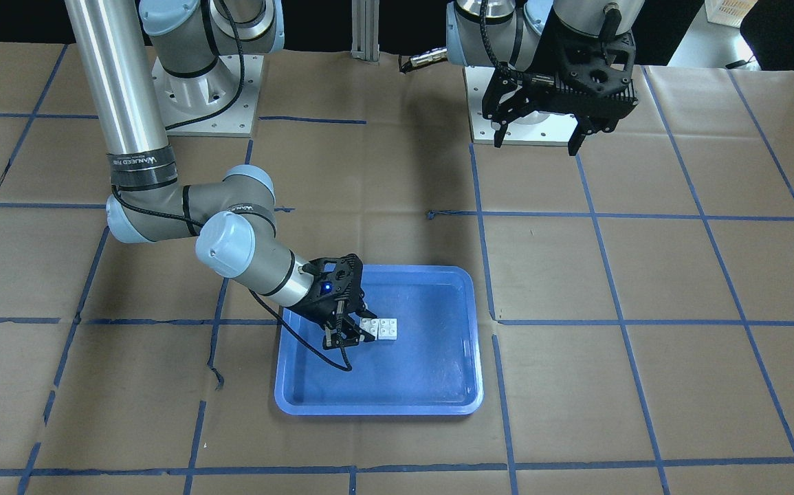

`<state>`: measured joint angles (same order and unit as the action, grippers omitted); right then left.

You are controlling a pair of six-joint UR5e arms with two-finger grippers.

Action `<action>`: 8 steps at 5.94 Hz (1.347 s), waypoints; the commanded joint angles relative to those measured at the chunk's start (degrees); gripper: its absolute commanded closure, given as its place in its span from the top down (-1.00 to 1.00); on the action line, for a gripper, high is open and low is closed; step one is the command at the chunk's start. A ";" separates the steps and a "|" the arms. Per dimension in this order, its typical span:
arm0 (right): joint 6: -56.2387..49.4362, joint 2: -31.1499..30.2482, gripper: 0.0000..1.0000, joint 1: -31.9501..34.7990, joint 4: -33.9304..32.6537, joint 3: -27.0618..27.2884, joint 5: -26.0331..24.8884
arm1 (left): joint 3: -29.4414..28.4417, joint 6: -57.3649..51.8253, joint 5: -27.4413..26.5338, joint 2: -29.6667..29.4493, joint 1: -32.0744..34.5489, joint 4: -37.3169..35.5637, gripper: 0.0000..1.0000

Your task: Assemble white blocks and place on blue tray

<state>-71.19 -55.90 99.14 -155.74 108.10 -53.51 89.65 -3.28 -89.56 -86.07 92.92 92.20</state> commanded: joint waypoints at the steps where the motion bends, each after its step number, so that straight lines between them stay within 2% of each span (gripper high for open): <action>1: 0.09 0.00 -0.27 0.00 0.00 0.00 0.07 | 0.09 -0.23 -0.17 0.20 -0.02 0.09 0.98; 5: 0.09 0.00 -0.25 0.00 -0.26 0.00 0.16 | 0.09 -0.23 -0.26 0.29 0.07 0.09 0.98; 8: 0.09 0.09 -0.02 0.00 -0.26 0.00 0.24 | 0.09 -0.15 -0.09 0.38 0.07 0.26 0.98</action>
<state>-71.10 -55.83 99.14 -156.00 108.10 -53.29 89.74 -3.45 -89.64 -85.72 92.99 92.42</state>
